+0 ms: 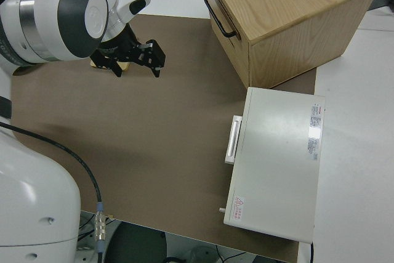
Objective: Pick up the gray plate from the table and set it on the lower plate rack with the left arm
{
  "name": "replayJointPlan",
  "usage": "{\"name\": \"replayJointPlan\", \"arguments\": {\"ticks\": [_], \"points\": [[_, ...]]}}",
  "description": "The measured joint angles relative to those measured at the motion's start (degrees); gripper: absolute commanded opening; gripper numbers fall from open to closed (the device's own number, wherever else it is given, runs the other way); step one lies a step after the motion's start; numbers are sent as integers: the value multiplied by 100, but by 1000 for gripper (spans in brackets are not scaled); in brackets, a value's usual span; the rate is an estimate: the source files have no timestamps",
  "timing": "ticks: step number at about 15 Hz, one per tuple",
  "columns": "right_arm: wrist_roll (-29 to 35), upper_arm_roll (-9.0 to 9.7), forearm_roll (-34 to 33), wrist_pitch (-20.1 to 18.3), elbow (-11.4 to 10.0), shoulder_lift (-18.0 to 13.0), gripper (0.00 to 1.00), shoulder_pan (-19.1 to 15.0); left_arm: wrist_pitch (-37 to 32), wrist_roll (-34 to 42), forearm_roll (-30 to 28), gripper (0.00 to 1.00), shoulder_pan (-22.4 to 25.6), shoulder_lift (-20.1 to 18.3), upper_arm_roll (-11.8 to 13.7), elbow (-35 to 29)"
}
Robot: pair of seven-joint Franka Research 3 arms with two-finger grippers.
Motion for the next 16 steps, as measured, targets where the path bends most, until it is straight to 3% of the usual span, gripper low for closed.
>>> {"name": "replayJointPlan", "arguments": {"ticks": [6, 13, 16], "points": [[0, 0, 0, 0, 0, 0, 990, 0, -8, 971, -1071, 998, 11, 1, 125, 666], [0, 0, 0, 0, 0, 0, 987, 0, -239, 2275, -1686, 995, 126, 2, 308, 1199], [0, 0, 0, 0, 0, 0, 987, 0, -324, 2467, -1743, 995, 163, 3, 351, 1218]]}}
